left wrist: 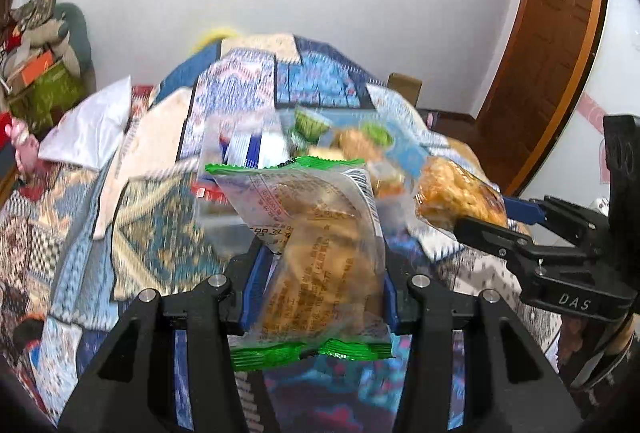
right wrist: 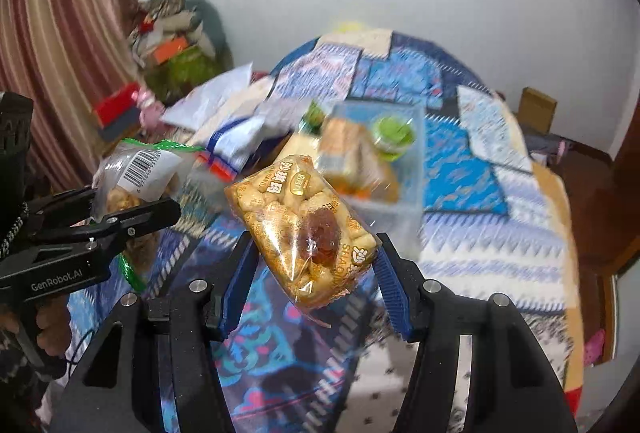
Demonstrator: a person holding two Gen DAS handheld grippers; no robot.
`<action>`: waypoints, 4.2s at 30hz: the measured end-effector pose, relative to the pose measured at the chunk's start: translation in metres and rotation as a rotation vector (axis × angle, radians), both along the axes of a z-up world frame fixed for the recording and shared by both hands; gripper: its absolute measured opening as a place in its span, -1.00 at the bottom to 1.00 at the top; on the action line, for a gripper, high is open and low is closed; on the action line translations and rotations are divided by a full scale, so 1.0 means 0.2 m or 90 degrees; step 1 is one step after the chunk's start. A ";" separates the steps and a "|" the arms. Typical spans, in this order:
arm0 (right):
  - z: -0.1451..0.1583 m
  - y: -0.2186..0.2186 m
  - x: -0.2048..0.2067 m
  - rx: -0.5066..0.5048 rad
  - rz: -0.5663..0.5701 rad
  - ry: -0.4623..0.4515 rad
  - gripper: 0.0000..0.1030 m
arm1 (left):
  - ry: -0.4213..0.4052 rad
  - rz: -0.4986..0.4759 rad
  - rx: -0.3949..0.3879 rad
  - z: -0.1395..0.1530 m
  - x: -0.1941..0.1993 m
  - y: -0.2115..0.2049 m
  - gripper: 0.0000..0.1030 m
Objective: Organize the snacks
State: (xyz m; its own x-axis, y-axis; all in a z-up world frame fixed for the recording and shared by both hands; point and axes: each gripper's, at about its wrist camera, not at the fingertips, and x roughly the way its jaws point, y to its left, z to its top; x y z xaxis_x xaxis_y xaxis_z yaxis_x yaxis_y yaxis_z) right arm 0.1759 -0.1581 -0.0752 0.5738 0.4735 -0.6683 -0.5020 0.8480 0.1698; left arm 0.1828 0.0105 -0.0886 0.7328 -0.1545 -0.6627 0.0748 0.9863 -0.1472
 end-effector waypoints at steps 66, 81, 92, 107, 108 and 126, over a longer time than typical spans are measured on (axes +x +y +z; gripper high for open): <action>0.59 -0.17 -0.33 0.107 -0.082 -0.212 0.99 | -0.292 0.053 0.045 0.62 -0.50 -0.03 0.98; 0.56 -0.17 -0.40 0.091 -0.081 -0.209 0.99 | -0.284 0.058 0.048 0.58 -0.55 -0.04 0.99; 0.55 -0.18 -0.41 0.088 -0.083 -0.209 0.99 | -0.279 0.058 0.044 0.57 -0.55 -0.04 0.99; 0.55 -0.18 -0.41 0.087 -0.084 -0.210 0.99 | -0.278 0.058 0.042 0.56 -0.55 -0.03 0.99; 0.55 -0.18 -0.41 0.087 -0.084 -0.210 0.99 | -0.279 0.058 0.043 0.56 -0.55 -0.03 0.99; 0.55 -0.19 -0.41 0.083 -0.087 -0.207 0.99 | -0.269 0.055 0.029 0.57 -0.54 -0.02 0.99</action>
